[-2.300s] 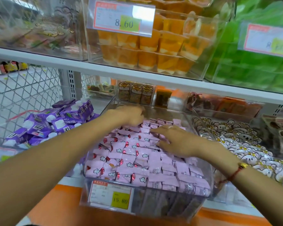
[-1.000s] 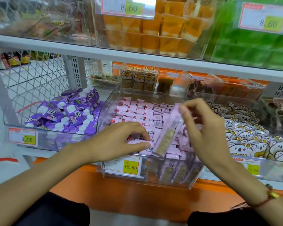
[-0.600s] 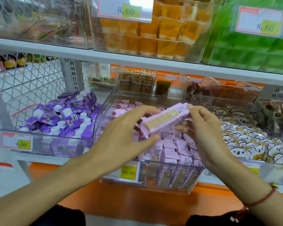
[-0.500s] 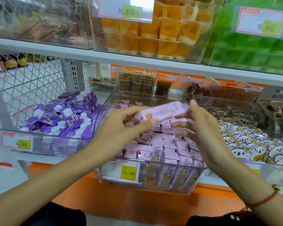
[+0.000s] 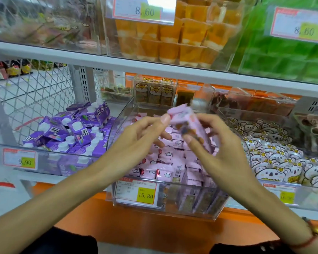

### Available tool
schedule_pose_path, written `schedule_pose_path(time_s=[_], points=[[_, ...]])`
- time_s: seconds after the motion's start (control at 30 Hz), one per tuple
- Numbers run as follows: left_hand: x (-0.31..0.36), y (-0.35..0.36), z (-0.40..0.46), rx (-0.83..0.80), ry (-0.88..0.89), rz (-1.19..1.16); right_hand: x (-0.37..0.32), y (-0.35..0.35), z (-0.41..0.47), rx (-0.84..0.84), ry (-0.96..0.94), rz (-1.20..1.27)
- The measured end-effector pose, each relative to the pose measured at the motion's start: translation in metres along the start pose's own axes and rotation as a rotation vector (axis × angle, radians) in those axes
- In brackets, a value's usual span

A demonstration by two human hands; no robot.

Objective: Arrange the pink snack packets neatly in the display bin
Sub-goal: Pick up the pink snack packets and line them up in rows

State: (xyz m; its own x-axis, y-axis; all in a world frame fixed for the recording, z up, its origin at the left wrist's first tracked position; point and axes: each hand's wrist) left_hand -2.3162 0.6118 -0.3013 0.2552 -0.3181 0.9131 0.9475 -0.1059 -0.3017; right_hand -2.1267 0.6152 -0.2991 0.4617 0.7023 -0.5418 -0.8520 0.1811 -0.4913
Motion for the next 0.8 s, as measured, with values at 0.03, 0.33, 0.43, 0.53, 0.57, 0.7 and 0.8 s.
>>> schedule_pose_path(time_s=[0.03,0.33,0.43,0.53,0.57,0.7,0.8], points=[[-0.004,-0.001,-0.001,-0.019,0.035,0.051,0.000,-0.005,0.000,0.050,0.069,0.159],[-0.027,-0.016,-0.004,-0.271,0.231,0.750,0.010,-0.003,-0.009,-0.113,0.400,0.600],[-0.029,-0.020,-0.001,-0.274,0.205,0.726,0.011,0.001,-0.011,-0.181,0.386,0.490],[-0.030,-0.020,0.000,-0.259,0.199,0.756,0.014,-0.007,-0.010,-0.261,0.326,0.322],[-0.029,-0.019,0.000,-0.253,0.196,0.762,0.015,-0.011,-0.009,-0.288,0.298,0.268],[-0.029,-0.018,-0.001,-0.248,0.182,0.763,0.017,-0.016,-0.011,-0.377,0.137,0.009],[-0.029,-0.018,-0.001,-0.244,0.178,0.757,0.018,-0.008,-0.014,-0.499,0.047,-0.161]])
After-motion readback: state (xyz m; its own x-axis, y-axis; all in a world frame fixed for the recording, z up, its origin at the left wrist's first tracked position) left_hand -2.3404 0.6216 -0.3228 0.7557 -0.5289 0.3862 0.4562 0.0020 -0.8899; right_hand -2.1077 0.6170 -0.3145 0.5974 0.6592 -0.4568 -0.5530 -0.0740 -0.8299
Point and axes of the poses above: each hand's wrist, its own z-axis towards the middle knuckle, its own y-axis out of the palm, x = y × z, and after that the axes turned 4 degrees about z, right-handed
